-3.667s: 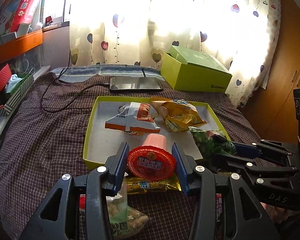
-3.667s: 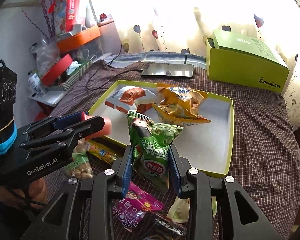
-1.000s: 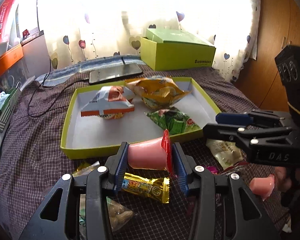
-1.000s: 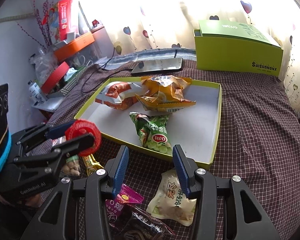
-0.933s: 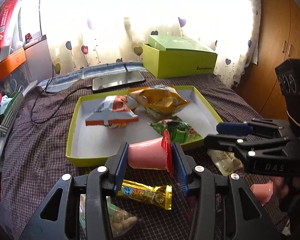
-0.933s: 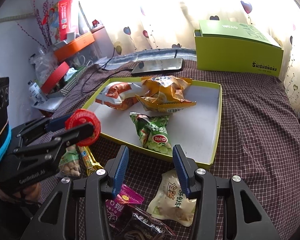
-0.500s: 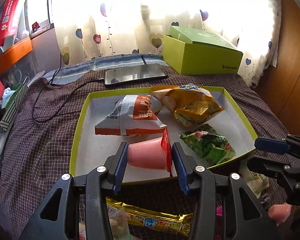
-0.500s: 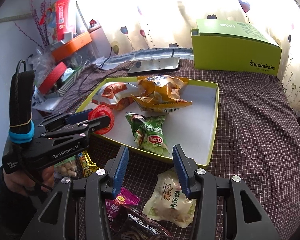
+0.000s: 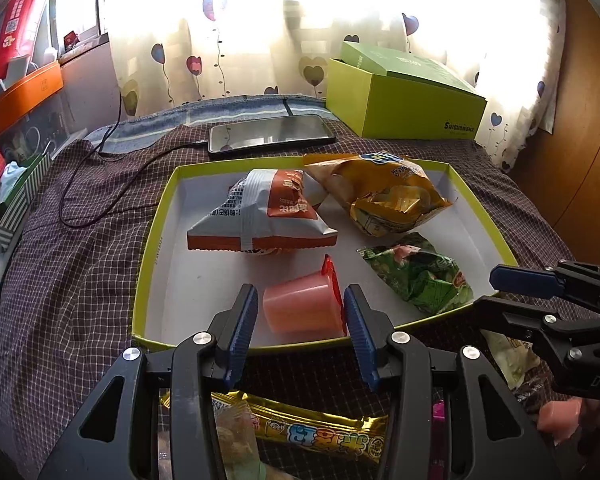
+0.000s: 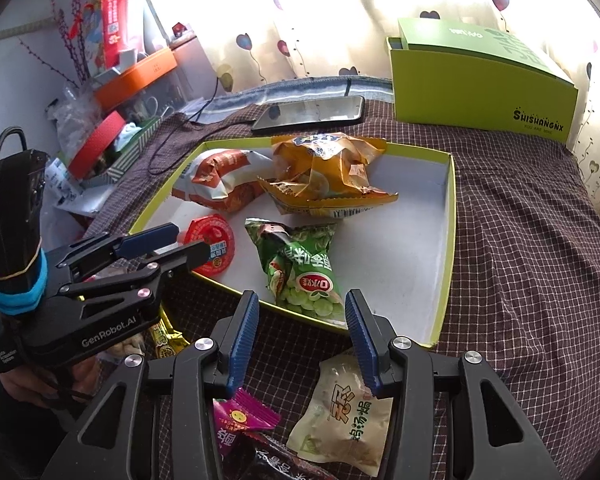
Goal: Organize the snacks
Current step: 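Lower the pink cup into the tray and open the left tool, then move both open tools back over the remaining snack pile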
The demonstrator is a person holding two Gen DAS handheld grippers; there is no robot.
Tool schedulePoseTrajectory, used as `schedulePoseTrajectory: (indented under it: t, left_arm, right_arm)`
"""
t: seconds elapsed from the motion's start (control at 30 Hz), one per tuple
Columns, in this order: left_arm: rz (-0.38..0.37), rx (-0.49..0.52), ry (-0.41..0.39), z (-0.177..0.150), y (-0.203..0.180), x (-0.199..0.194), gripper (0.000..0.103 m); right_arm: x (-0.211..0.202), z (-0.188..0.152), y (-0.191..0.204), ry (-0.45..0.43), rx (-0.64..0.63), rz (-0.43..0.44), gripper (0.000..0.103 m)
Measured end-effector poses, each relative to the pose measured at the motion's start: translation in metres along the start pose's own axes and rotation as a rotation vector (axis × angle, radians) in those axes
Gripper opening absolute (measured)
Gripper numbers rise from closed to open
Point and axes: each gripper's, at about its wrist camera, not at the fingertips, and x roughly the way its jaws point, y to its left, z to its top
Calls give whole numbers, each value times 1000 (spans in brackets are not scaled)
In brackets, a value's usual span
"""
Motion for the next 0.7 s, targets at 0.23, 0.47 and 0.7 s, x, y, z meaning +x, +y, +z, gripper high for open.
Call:
schedulePoseTrajectory:
  t: [0.23,0.47,0.7]
  left_arm:
    - [-71,-16,26,-4,-2,2,46]
    - [-95,-8,22,-5,-6,1,46]
    - [-85,7,-33,-7,-10,-21,46]
  right_arm:
    - [14,9,7,28,-21,20,36]
    - [7,11,15,12,-58,-2,37]
    - [-25,3,28,-55,-98,-49,41]
